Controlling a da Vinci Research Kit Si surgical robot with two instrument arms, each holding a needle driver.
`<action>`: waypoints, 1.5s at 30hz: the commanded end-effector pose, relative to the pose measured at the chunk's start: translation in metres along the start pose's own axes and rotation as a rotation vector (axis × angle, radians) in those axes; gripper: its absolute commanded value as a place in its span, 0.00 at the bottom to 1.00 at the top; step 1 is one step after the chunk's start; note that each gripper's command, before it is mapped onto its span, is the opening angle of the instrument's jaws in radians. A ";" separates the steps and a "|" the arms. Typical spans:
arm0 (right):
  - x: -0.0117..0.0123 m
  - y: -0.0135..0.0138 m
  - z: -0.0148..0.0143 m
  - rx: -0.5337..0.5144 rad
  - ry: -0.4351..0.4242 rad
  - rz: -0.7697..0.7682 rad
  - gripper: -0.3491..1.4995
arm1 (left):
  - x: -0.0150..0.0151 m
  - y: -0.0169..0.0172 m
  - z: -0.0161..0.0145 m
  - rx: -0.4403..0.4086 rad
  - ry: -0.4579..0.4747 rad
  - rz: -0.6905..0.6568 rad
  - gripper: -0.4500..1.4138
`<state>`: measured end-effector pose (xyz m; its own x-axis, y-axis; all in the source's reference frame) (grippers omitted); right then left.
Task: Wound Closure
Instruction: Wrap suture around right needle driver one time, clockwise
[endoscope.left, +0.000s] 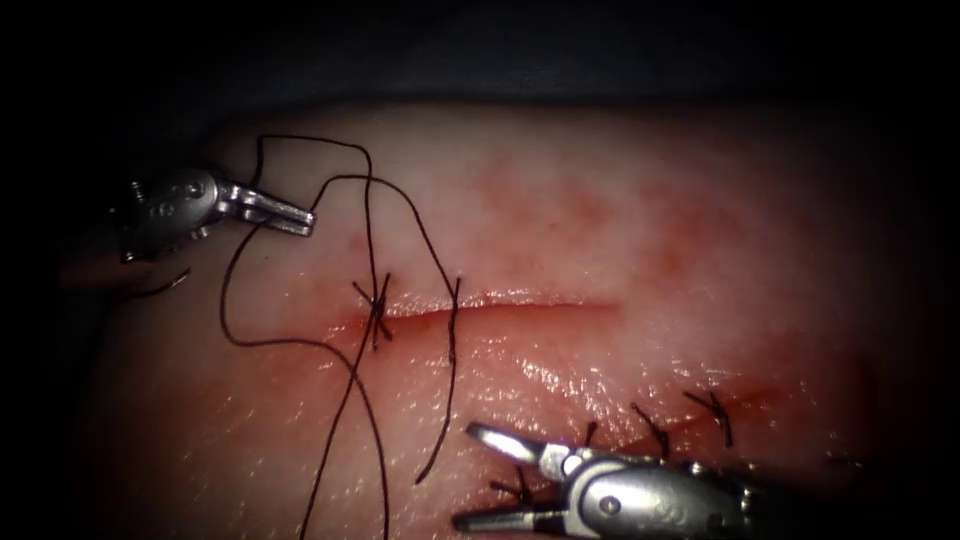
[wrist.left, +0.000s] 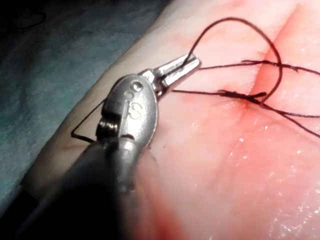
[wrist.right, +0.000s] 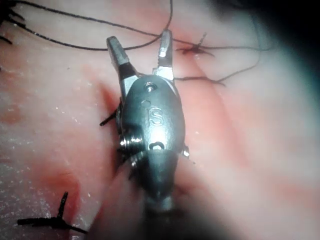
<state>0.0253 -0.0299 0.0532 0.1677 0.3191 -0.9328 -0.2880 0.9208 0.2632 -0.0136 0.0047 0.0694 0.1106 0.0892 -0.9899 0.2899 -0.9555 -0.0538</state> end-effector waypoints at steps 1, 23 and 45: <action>0.0006 0.0031 0.0016 -0.005 0.003 0.003 0.84 | 0.0004 -0.0006 0.0007 -0.011 0.018 0.010 0.00; -0.0039 0.0121 0.0140 0.161 -0.066 0.227 0.00 | 0.0081 0.0058 0.0075 0.192 -0.036 0.069 0.00; -0.0067 0.0117 0.0174 0.293 0.130 0.664 0.00 | 0.0088 0.0090 0.0122 0.156 0.054 0.145 0.00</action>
<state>0.0363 -0.0180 0.0667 -0.0837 0.8208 -0.5651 -0.0124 0.5662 0.8242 -0.0211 -0.0073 0.0583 0.1952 -0.0417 -0.9799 0.1204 -0.9905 0.0662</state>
